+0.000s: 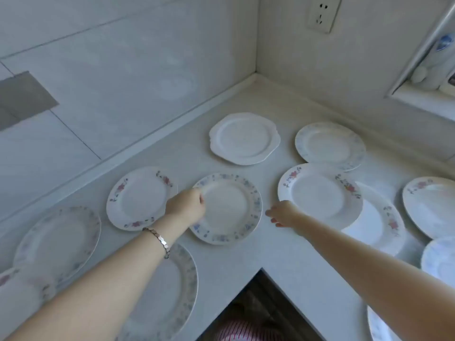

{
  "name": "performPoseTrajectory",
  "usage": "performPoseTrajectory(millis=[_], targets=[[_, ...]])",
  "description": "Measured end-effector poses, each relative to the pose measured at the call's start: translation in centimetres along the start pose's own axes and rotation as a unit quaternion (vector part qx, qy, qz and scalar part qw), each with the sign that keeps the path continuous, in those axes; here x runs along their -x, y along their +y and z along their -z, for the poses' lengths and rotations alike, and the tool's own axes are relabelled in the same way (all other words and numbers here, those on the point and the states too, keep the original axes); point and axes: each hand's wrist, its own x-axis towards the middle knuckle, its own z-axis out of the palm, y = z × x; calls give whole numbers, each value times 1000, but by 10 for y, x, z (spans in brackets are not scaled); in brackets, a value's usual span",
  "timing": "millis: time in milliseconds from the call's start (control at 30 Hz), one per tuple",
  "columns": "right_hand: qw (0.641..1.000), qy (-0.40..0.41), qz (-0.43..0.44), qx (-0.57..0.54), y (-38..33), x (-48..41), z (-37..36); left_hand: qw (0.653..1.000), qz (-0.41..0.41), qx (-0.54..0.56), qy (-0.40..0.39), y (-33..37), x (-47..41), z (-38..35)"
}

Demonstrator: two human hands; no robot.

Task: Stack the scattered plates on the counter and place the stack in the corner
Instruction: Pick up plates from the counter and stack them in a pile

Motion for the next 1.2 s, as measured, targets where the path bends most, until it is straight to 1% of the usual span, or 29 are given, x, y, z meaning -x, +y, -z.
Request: performPoseTrajectory(millis=[100, 167, 300, 433, 533, 600, 667, 767, 833, 900, 933, 1033, 1100, 1200], targets=[[996, 23, -74, -41, -4, -22, -23, 1000, 0, 27, -10, -21, -17, -3], [991, 29, -103, -81, -7, -31, -35, 999, 6, 43, -15, -37, -29, -10], [977, 34, -129, -164, -12, -38, -44, 997, 16, 63, -46, -61, -47, -25], [976, 22, -108, -185, -9, -33, -44, 994, 17, 85, -62, -68, -63, -27], [976, 10, -72, -205, -13, -26, -38, 992, 34, 113, -46, -66, -79, -21], [976, 17, -46, -211, -20, -21, -32, 985, 55, 157, -36, -63, -90, -20], [978, 38, -21, -202, -29, -17, -24, 965, 89, 245, -40, -57, -99, -23], [976, 85, 18, -199, -41, -15, 1, 916, 149, 372, -27, -46, -114, -31], [969, 119, 44, -211, -46, -14, 25, 869, 204, 450, -8, -36, -130, -34], [959, 141, 74, -233, -49, -14, 51, 823, 246, 511, -17, -22, -149, -34], [954, 152, 88, -242, -51, -14, 64, 805, 261, 531, -30, -13, -160, -34], [934, 188, 116, -280, -54, -21, 98, 769, 283, 570, -62, 15, -194, -40], [920, 201, 117, -316, -56, -29, 114, 741, 284, 602, -89, 37, -212, -40], [903, 208, 106, -360, -61, -43, 131, 712, 295, 629, -99, 60, -234, -41]])
